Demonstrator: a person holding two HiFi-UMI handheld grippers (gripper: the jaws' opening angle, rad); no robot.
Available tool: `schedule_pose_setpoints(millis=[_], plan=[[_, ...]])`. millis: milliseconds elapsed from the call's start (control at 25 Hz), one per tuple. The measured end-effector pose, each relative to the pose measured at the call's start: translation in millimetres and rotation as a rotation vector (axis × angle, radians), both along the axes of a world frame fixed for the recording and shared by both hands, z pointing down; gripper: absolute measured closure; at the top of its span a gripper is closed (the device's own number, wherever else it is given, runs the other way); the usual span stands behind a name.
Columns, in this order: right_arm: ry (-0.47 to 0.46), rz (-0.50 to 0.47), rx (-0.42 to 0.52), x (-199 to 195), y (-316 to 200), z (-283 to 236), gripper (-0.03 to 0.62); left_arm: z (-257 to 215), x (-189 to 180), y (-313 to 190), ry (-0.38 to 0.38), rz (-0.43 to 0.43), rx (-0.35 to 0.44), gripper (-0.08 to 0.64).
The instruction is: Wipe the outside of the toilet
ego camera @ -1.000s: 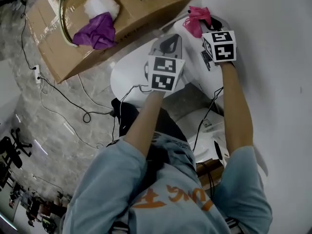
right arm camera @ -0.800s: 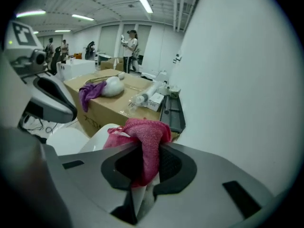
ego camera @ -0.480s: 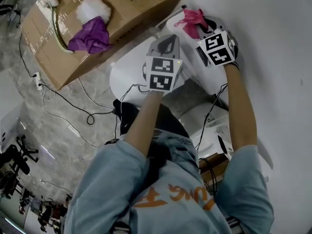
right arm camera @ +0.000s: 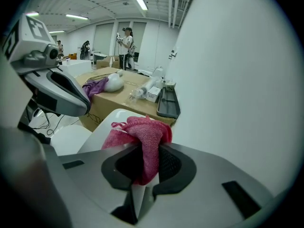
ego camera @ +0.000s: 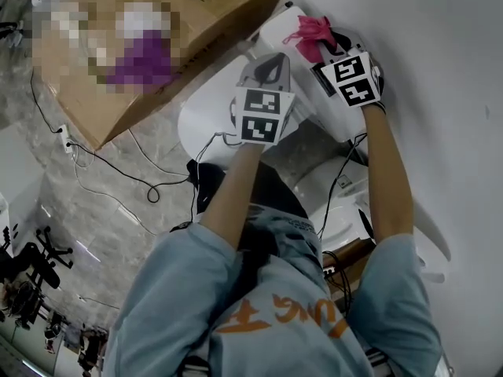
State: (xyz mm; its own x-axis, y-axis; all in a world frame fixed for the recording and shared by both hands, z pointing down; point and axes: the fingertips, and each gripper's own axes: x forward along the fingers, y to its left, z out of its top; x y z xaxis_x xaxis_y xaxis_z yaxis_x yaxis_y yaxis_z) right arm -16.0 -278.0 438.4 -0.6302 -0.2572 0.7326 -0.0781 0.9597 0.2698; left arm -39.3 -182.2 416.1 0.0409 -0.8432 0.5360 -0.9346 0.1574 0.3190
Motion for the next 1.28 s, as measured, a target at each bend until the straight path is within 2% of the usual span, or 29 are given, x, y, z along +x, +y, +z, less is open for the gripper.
schedule_pose_setpoints(millis=[280,520,680,920,1280], plan=[[-0.059,0.092,-0.044,19.0,-2.2,-1.4,0.520,-1.2,19.4,0.7,-0.013,0.058,-0.013,0.535],[-0.103,0.239,-0.076,51.8,-19.1,0.6,0.522,-5.1,32.0,-0.2,-0.026,0.085,-0.017,0.535],[-0.110,0.247,-0.012,62.1,-11.1,-4.9,0.523,0.0,40.4,-1.4,-0.018,0.096,-0.029,0.535],[-0.131,0.272,-0.006,72.3,-8.4,-4.5,0.523,-2.0,48.5,-5.3,-0.027,0.119,-0.013,0.535],[-0.157,0.399,-0.032,101.8,-0.6,-0.7,0.523,-4.4,50.3,4.8,-0.024,0.123,-0.024,0.535]])
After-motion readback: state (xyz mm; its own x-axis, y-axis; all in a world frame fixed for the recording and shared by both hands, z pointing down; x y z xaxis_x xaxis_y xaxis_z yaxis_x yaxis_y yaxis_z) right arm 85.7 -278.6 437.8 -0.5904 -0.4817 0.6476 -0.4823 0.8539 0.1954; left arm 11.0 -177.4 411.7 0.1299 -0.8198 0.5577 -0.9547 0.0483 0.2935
